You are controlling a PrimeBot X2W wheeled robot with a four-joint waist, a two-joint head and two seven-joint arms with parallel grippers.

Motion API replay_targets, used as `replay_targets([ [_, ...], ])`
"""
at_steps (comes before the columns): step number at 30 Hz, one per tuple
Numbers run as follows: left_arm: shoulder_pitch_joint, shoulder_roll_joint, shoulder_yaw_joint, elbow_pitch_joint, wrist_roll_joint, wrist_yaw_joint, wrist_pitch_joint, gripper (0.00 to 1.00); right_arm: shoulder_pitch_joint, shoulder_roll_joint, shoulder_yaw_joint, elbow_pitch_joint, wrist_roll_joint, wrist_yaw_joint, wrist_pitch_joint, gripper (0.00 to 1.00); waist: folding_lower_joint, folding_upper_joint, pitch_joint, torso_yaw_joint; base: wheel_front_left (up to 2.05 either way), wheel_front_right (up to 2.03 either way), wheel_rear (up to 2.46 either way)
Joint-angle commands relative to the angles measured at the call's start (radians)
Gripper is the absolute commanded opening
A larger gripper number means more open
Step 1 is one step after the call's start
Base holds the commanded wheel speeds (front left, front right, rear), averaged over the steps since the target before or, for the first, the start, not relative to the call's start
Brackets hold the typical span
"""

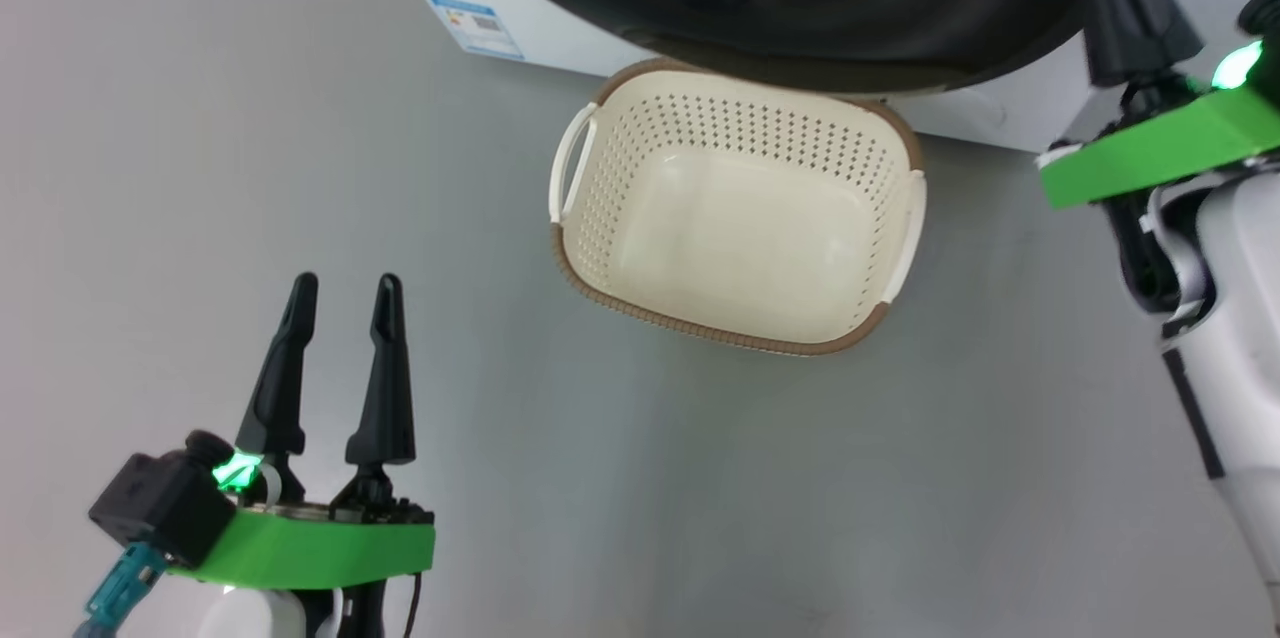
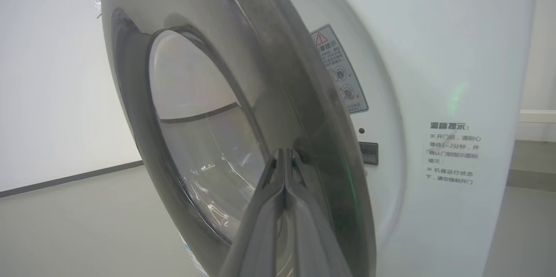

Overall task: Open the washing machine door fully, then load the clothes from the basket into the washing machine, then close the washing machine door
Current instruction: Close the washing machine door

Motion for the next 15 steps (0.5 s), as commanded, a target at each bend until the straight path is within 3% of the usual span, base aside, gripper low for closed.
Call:
replay_targets([
  [1, -0.023, 0.014, 0.029, -0.028, -0.013, 0.0, -0.006, 1.0, -0.024, 0.003, 0.005, -0.016, -0.014, 0.0, -0.005, 0.0, 0.0, 0.0, 0.028, 0.029, 0.0, 0.0, 0.0],
  [7, -0.056, 0.005, 0.0, -0.025, -0.021, 0.0, -0.006, 1.0, -0.086, -0.018, -0.046, 0.01, -0.01, 0.0, -0.005, 0.0, 0.0, 0.0, 0.063, 0.061, 0.0, 0.0, 0.0],
  [15, -0.078, 0.002, -0.017, -0.021, -0.026, 0.0, -0.006, 1.0, -0.15, 0.006, -0.148, 0.037, -0.029, 0.0, -0.005, 0.0, 0.0, 0.0, 0.082, 0.08, 0.0, 0.0, 0.0],
])
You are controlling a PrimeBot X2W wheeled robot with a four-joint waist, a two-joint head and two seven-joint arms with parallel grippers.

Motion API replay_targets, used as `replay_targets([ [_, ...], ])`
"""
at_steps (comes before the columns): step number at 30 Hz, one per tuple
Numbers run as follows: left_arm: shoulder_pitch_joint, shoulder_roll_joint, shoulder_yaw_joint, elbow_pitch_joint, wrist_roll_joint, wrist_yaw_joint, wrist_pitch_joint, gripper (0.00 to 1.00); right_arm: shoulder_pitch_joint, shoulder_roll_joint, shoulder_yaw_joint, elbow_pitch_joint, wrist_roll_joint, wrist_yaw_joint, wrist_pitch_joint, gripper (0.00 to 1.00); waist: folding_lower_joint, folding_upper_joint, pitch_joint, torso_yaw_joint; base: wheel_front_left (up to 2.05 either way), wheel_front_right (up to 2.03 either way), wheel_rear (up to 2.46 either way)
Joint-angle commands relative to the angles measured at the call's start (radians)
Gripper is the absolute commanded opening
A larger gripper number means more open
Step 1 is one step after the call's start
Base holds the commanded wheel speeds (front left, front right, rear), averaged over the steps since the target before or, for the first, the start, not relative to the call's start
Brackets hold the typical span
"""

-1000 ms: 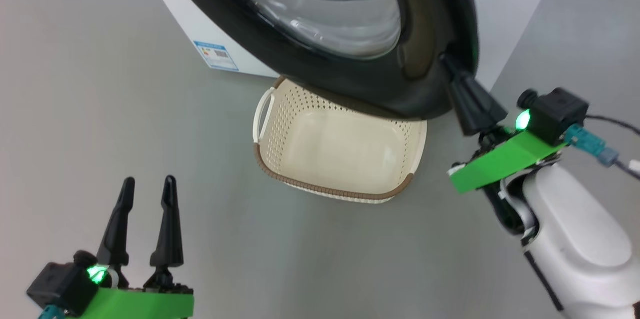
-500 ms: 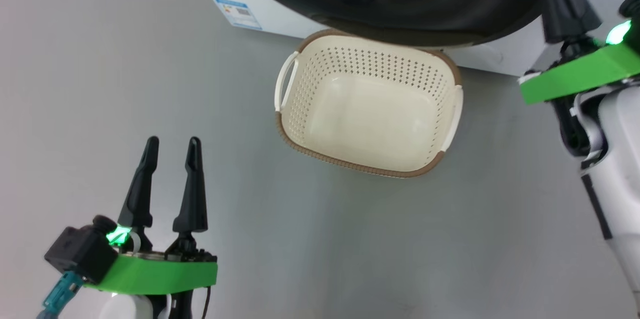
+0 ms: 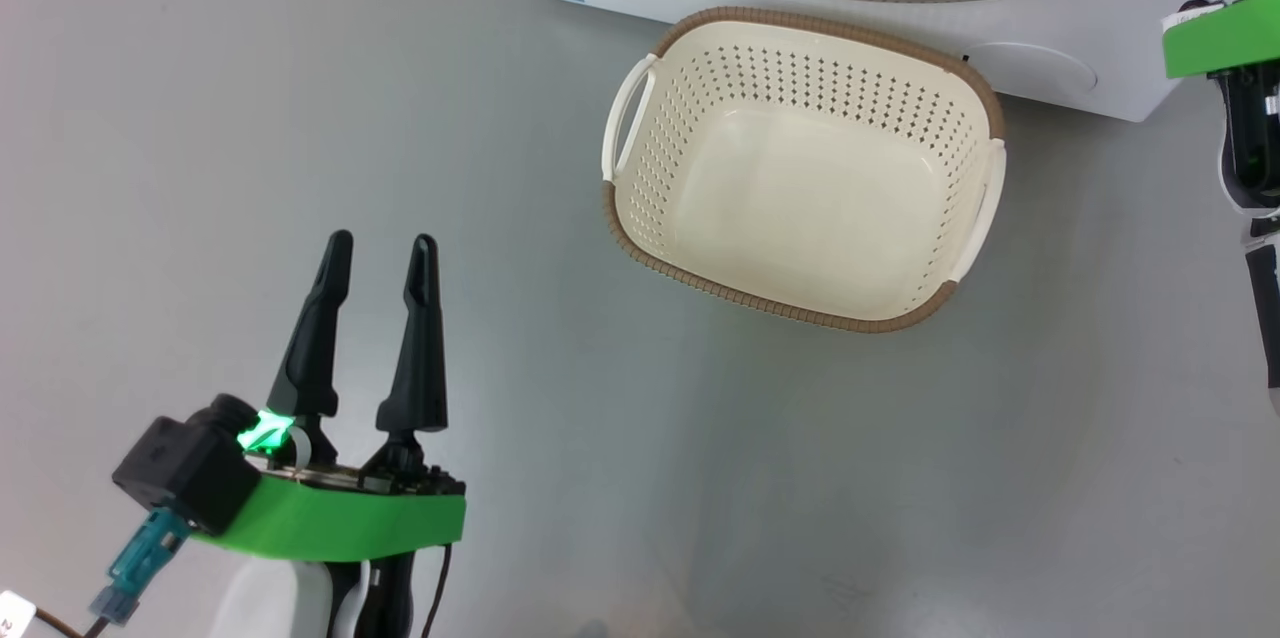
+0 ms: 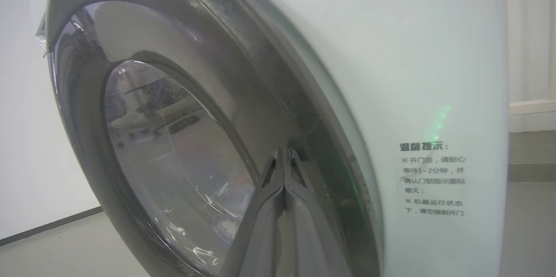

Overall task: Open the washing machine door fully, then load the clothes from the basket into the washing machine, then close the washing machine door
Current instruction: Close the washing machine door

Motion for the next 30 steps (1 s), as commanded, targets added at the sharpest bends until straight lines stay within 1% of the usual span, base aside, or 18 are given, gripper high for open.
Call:
replay_targets([
  [1, -0.015, 0.019, 0.029, -0.02, -0.002, 0.0, -0.006, 1.0, -0.024, 0.016, -0.006, -0.019, -0.019, 0.0, -0.005, 0.0, 0.0, 0.0, 0.004, 0.006, 0.0, 0.0, 0.0],
  [5, -0.018, 0.02, 0.024, -0.016, -0.003, 0.0, -0.006, 1.0, -0.037, 0.028, -0.031, -0.014, -0.035, 0.0, -0.005, 0.0, 0.0, 0.0, 0.003, 0.012, 0.0, 0.0, 0.0],
  [9, -0.017, 0.024, 0.023, -0.012, -0.004, 0.0, -0.006, 1.0, -0.037, 0.035, -0.03, -0.011, -0.041, 0.0, -0.005, 0.0, 0.0, 0.0, -0.001, 0.011, 0.0, 0.0, 0.0],
  [15, -0.009, 0.035, 0.025, 0.004, -0.002, 0.0, -0.006, 1.0, 0.016, 0.045, 0.037, -0.013, -0.033, 0.0, -0.005, 0.0, 0.0, 0.0, -0.028, -0.008, 0.0, 0.0, 0.0],
  [20, 0.003, 0.047, 0.032, 0.019, 0.001, 0.0, -0.006, 1.0, 0.079, 0.05, 0.064, -0.026, -0.009, 0.0, -0.005, 0.0, 0.0, 0.0, -0.061, -0.028, 0.0, 0.0, 0.0],
  [21, 0.007, 0.051, 0.036, 0.023, 0.002, 0.0, -0.006, 1.0, 0.097, 0.053, 0.069, -0.03, -0.005, 0.0, -0.005, 0.03, 0.0, 0.0, -0.07, -0.035, 0.0, 0.0, 0.0],
  [23, 0.014, 0.059, 0.043, 0.03, 0.004, 0.0, -0.006, 1.0, 0.129, 0.056, 0.076, -0.039, 0.003, 0.0, -0.005, 0.17, 0.0, 0.0, -0.087, -0.047, 0.0, 0.0, 0.0],
  [24, 0.019, 0.063, 0.047, 0.033, 0.005, 0.0, -0.006, 1.0, 0.145, 0.058, 0.079, -0.044, 0.005, 0.0, -0.005, 0.26, 0.0, 0.0, -0.097, -0.054, 0.0, 0.0, 0.0],
  [26, 0.027, 0.072, 0.053, 0.042, 0.008, 0.0, -0.006, 1.0, 0.178, 0.062, 0.086, -0.056, 0.009, 0.0, -0.005, 0.49, 0.0, 0.0, -0.116, -0.066, 0.0, 0.0, 0.0],
  [27, 0.032, 0.076, 0.056, 0.046, 0.009, 0.0, -0.006, 1.0, 0.195, 0.064, 0.086, -0.061, 0.009, 0.0, -0.005, 0.75, 0.0, 0.0, -0.126, -0.073, 0.0, 0.0, 0.0],
  [28, 0.037, 0.08, 0.06, 0.05, 0.01, 0.0, -0.006, 1.0, 0.212, 0.067, 0.088, -0.066, 0.009, 0.0, -0.005, 0.89, 0.0, 0.0, -0.136, -0.079, 0.0, 0.0, 0.0],
  [29, 0.042, 0.084, 0.061, 0.055, 0.009, 0.0, -0.006, 1.0, 0.23, 0.069, 0.091, -0.071, 0.01, 0.0, -0.005, 0.96, 0.0, 0.0, -0.147, -0.085, 0.0, 0.0, 0.0],
  [30, 0.047, 0.088, 0.062, 0.061, 0.009, 0.0, -0.006, 1.0, 0.248, 0.071, 0.092, -0.077, 0.01, 0.0, -0.005, 1.0, 0.0, 0.0, -0.158, -0.092, 0.0, 0.0, 0.0],
])
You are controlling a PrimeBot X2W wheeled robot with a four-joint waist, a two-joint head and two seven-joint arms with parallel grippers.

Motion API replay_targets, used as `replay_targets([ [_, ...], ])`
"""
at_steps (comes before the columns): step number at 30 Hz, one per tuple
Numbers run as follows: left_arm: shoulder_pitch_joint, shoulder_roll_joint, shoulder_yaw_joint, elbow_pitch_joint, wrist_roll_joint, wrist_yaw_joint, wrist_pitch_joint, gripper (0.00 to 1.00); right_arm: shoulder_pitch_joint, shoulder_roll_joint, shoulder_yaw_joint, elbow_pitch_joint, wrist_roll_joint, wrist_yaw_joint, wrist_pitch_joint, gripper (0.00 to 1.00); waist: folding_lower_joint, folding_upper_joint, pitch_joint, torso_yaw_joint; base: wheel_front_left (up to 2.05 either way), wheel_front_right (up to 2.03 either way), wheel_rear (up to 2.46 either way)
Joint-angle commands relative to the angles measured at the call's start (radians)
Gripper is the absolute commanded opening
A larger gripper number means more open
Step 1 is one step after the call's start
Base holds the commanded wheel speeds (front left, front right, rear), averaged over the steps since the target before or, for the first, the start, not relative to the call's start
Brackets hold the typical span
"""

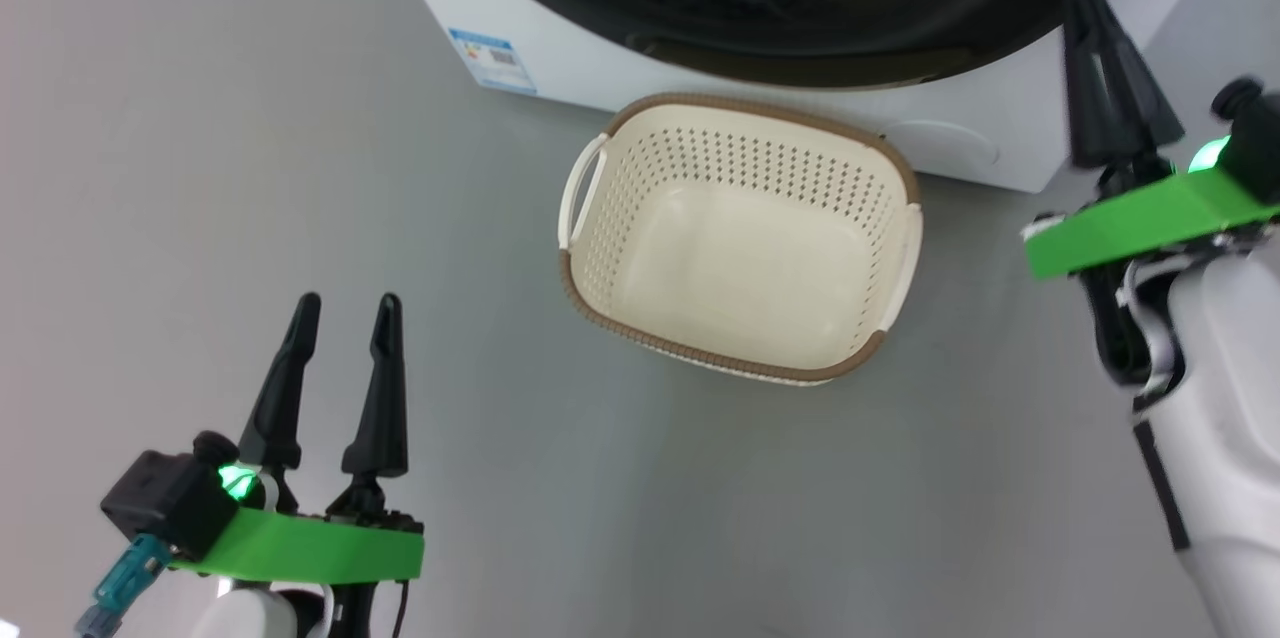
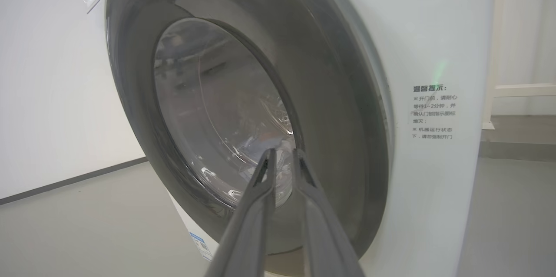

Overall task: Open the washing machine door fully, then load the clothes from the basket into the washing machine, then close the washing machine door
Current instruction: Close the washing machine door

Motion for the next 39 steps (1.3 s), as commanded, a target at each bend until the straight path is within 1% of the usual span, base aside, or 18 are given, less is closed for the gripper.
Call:
replay_targets([
  [1, 0.013, 0.036, 0.041, -0.01, 0.01, 0.0, -0.006, 1.0, 0.041, 0.02, 0.015, -0.035, 0.018, 0.0, -0.004, 1.0, 0.0, 0.0, -0.047, -0.038, 0.0, 0.0, 0.0],
  [9, 0.057, 0.071, 0.082, 0.01, 0.009, 0.0, -0.006, 1.0, 0.167, 0.045, 0.029, -0.063, 0.015, 0.0, -0.004, 1.0, 0.0, 0.0, -0.119, -0.12, 0.0, 0.0, 0.0],
  [21, 0.107, 0.13, 0.119, 0.042, 0.004, 0.0, -0.006, 1.0, 0.336, 0.063, -0.029, -0.087, 0.025, 0.0, -0.004, 1.0, 0.0, 0.0, -0.206, -0.265, 0.0, 0.0, 0.0],
  [31, 0.138, 0.158, 0.154, 0.061, 0.002, 0.0, -0.006, 1.0, 0.417, 0.077, -0.047, -0.091, 0.026, 0.0, -0.004, 1.0, 0.0, 0.0, -0.252, -0.368, 0.0, 0.0, 0.0],
  [39, 0.167, 0.169, 0.176, 0.075, 0.001, 0.0, -0.006, 1.0, 0.457, 0.077, -0.054, -0.097, 0.023, 0.0, -0.004, 1.0, 0.0, 0.0, -0.28, -0.422, 0.0, 0.0, 0.0],
])
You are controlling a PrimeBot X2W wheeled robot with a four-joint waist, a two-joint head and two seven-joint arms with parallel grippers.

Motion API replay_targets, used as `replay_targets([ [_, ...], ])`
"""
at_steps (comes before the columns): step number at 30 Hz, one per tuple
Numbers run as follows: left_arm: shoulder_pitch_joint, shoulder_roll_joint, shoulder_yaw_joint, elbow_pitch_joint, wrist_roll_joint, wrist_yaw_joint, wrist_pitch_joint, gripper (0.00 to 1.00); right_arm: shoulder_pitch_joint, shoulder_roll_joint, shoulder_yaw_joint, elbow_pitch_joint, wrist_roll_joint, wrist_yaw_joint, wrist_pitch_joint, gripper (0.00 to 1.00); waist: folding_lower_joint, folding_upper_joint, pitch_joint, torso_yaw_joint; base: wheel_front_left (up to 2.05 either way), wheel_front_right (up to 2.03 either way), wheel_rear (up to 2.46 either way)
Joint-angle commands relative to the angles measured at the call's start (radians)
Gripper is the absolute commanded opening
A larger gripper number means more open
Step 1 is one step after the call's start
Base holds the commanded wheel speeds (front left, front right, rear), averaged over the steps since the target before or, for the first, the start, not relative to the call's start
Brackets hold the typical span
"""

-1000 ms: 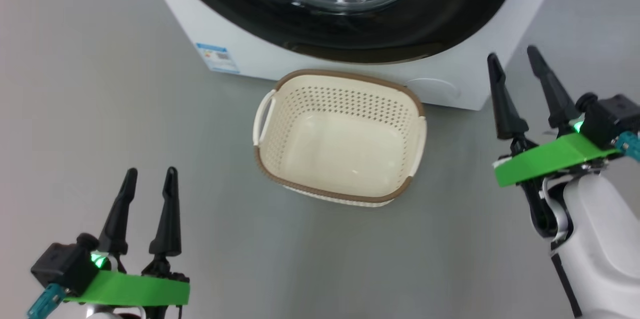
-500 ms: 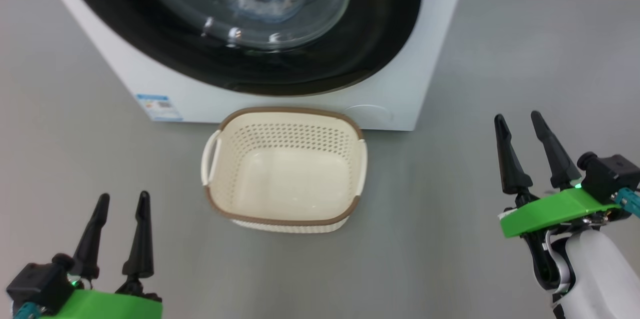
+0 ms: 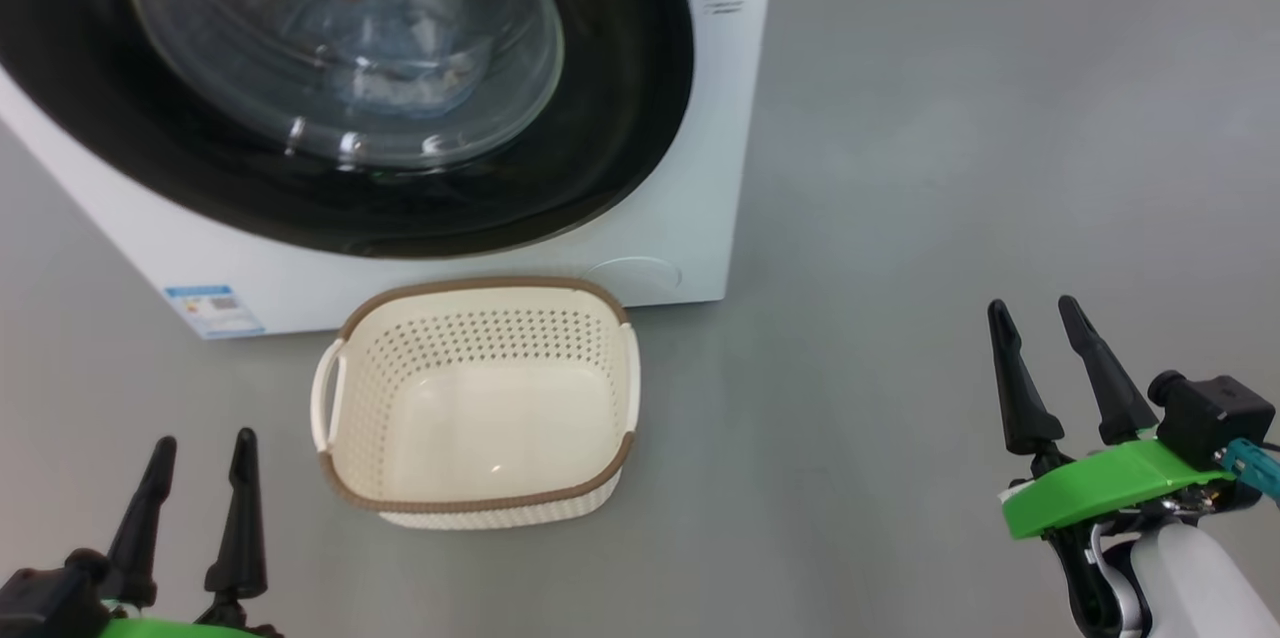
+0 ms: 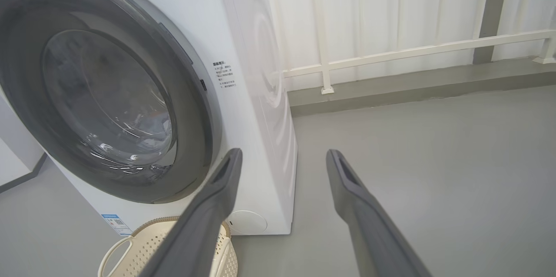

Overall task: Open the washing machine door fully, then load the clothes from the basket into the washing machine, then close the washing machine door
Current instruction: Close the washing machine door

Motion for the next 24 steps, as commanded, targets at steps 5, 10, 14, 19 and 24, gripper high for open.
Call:
replay_targets([
  [5, 0.0, 0.033, 0.054, -0.01, 0.003, 0.0, -0.006, 1.0, 0.024, -0.007, 0.004, -0.031, -0.005, 0.0, -0.005, 1.0, -0.0001, 0.0, -0.032, -0.043, 0.0, 0.0, 0.0],
  [10, 0.006, 0.038, 0.066, -0.009, 0.007, 0.0, -0.006, 1.0, 0.044, -0.009, -0.002, -0.036, -0.006, 0.0, -0.005, 1.0, -0.0001, 0.0, -0.034, -0.056, 0.0, 0.0, 0.0],
  [14, 0.01, 0.039, 0.075, -0.008, 0.011, 0.0, -0.006, 1.0, 0.054, -0.012, -0.003, -0.036, -0.003, 0.0, -0.005, 1.0, -0.0001, 0.0, -0.038, -0.063, 0.0, 0.0, 0.0],
  [19, 0.015, 0.038, 0.081, -0.009, 0.011, 0.0, -0.006, 1.0, 0.066, -0.014, -0.004, -0.035, -0.004, 0.0, -0.005, 1.0, -0.0001, 0.0, -0.044, -0.066, 0.0, 0.0, 0.0],
  [24, 0.023, 0.039, 0.084, -0.01, 0.009, 0.0, -0.006, 1.0, 0.076, -0.013, -0.005, -0.034, -0.005, 0.0, -0.005, 1.0, -0.0001, 0.0, -0.053, -0.069, 0.0, 0.0, 0.0],
])
